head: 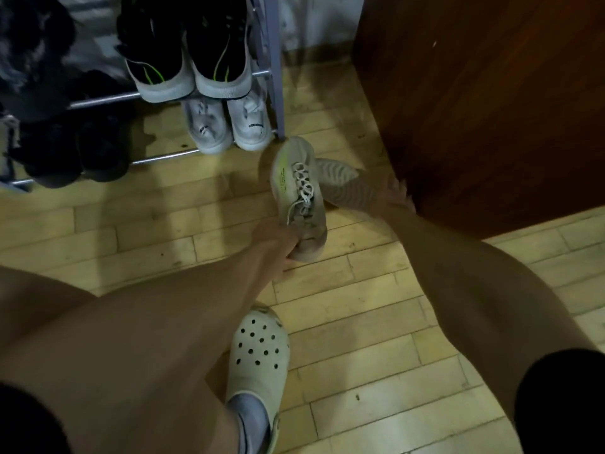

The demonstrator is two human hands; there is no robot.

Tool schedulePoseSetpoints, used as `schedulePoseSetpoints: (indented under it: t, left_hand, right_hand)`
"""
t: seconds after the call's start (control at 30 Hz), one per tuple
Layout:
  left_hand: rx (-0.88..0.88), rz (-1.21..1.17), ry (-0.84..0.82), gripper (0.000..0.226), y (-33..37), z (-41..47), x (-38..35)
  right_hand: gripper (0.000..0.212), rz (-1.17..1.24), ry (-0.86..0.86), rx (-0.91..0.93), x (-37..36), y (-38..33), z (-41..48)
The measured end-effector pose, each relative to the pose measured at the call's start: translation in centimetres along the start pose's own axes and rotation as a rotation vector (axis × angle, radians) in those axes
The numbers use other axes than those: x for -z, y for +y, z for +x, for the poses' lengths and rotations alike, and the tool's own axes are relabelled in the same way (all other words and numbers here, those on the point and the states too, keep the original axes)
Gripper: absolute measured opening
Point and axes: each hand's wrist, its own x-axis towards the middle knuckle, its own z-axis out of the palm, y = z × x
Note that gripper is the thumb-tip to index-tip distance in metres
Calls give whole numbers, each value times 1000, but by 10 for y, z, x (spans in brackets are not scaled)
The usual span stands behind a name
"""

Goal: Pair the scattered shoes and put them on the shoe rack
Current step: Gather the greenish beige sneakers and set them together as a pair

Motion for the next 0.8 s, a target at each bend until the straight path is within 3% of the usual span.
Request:
schedulePoseSetpoints:
  t: [0.1, 0.27, 0.47, 0.53, 0.67, 0.73, 0.8]
  left_hand:
    - [31, -83, -62, 31, -5, 9, -8]
    - [36, -67, -88, 35, -19, 16, -4]
    - [8, 61, -7, 18, -37, 9, 20]
    - [21, 74, 12, 18, -43, 4, 30]
    - [70, 47, 45, 29, -62, -1, 50]
    - [91, -2, 48, 33, -71, -2, 59]
    - [86, -32, 67, 36, -77, -1, 64]
  right_hand:
    - [78, -61, -82, -42, -5, -2, -3]
    - [77, -2, 54, -22, -11, -8, -22]
    - [57, -10, 107, -3, -25, -9, -64]
    - [54, 8, 71, 87, -31, -11, -81]
    - [43, 155, -176, 243, -32, -16, -104]
    - [37, 192, -123, 193, -33, -16, -107]
    - [45, 187, -41, 127, -39, -14, -104]
